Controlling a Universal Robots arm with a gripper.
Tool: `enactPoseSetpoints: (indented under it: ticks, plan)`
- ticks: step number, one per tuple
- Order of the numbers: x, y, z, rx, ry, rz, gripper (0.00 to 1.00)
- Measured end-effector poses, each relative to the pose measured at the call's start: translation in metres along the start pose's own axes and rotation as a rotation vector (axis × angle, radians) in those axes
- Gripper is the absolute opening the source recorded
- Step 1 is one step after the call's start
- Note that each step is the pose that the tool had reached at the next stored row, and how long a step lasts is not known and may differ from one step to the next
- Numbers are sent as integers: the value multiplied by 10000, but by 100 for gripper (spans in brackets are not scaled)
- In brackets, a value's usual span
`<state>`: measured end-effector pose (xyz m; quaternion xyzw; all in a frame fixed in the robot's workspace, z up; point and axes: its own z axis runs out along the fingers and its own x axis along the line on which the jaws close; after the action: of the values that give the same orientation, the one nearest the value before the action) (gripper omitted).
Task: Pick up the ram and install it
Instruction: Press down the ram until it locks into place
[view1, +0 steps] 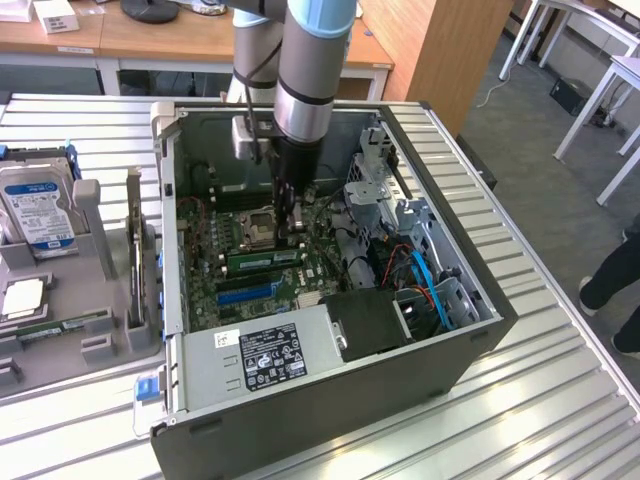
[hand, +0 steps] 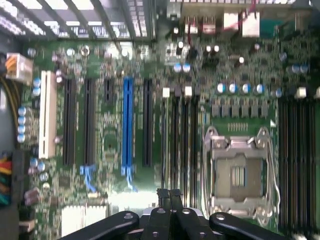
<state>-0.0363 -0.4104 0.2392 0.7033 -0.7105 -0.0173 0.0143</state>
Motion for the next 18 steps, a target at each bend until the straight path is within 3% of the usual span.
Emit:
enactPoseSetpoints:
  ticks: [9,15,18]
  plan:
    - [2,264,13,0,-1,0,11]
    - [4,378,19,0,-1,1,11]
    - [3,393,20,1,-1,1,11]
